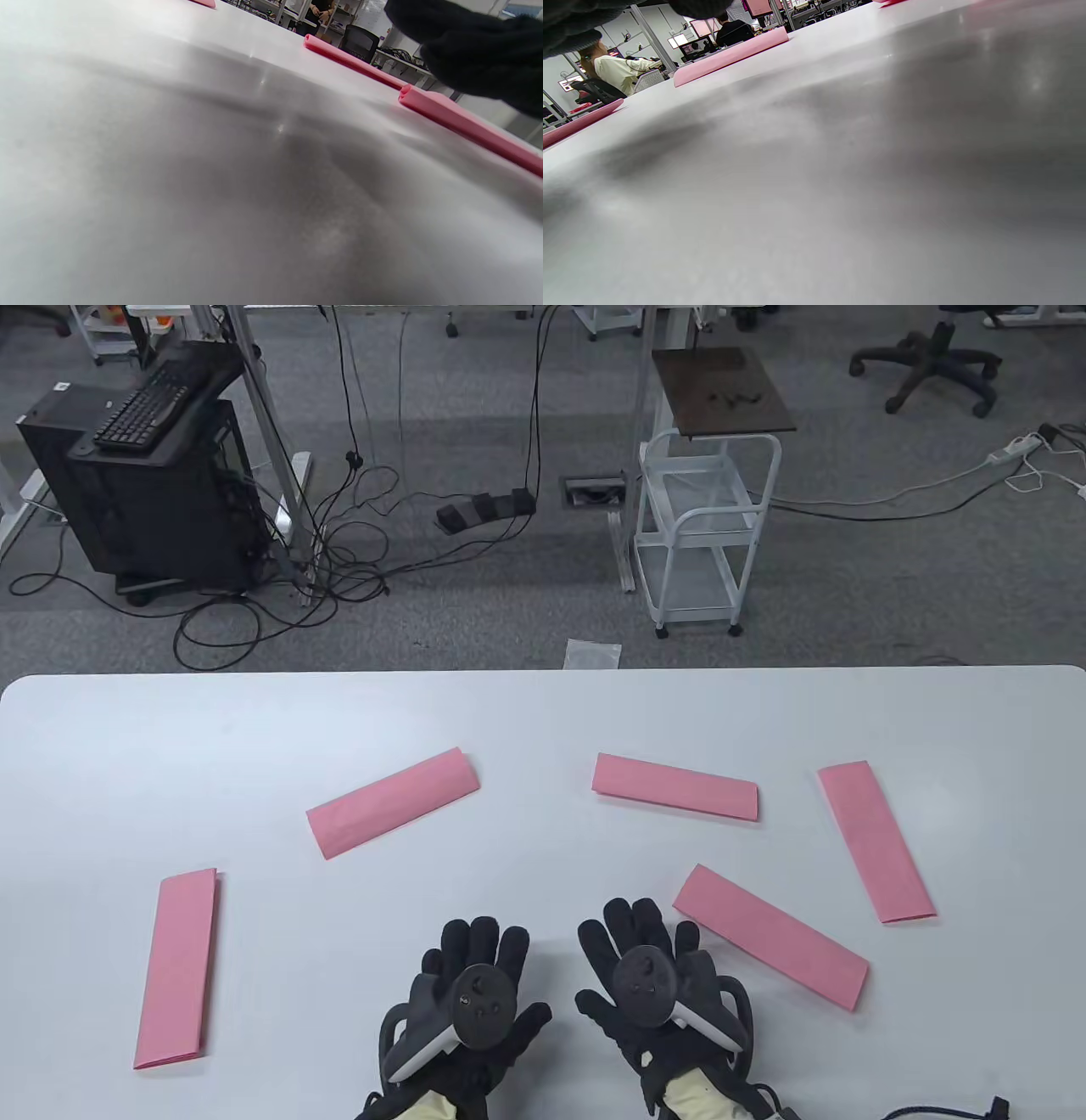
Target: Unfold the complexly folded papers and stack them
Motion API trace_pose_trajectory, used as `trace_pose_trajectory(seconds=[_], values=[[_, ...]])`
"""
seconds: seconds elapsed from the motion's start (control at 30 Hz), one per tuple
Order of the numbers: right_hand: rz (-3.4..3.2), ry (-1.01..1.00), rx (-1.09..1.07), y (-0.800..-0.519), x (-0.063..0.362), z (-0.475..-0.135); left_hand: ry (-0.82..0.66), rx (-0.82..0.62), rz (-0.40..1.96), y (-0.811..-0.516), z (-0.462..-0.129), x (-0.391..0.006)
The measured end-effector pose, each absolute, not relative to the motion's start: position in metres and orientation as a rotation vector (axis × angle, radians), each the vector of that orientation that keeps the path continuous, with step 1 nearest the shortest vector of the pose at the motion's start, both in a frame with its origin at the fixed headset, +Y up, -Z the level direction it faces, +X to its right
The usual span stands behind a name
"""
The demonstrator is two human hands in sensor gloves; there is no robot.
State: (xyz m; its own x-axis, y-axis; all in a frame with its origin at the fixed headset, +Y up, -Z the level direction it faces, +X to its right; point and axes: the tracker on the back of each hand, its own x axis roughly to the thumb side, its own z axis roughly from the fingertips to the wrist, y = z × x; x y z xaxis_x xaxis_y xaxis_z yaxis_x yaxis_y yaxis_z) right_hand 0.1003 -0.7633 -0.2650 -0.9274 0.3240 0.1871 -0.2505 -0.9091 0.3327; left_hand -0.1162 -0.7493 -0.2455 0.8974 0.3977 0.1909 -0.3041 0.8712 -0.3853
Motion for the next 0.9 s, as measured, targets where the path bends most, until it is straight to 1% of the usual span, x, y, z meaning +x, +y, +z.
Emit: trace_pose_trajectory(seconds=[0.2,0.3,0.43,0.63,0.83,0.9], values=[[2.751,0.469,0.350,-0.765,0.099,-0.266,-0.269,-0.361,0.379,-0.750,-0.247,-0.118],[2.708,0.478,0.299,-0.761,0.108,-0.273,-0.268,-0.362,0.392,-0.750,-0.248,-0.119],[2.722,0.515,0.149,-0.753,0.135,-0.291,-0.274,-0.370,0.403,-0.750,-0.247,-0.119],[2.771,0.594,-0.131,-0.748,0.191,-0.320,-0.277,-0.357,0.414,-0.749,-0.247,-0.120],[2.747,0.757,-0.420,-0.757,0.243,-0.331,-0.282,-0.364,0.401,-0.749,-0.246,-0.119],[2.732,0.813,-0.460,-0.762,0.252,-0.331,-0.284,-0.365,0.402,-0.749,-0.246,-0.119]])
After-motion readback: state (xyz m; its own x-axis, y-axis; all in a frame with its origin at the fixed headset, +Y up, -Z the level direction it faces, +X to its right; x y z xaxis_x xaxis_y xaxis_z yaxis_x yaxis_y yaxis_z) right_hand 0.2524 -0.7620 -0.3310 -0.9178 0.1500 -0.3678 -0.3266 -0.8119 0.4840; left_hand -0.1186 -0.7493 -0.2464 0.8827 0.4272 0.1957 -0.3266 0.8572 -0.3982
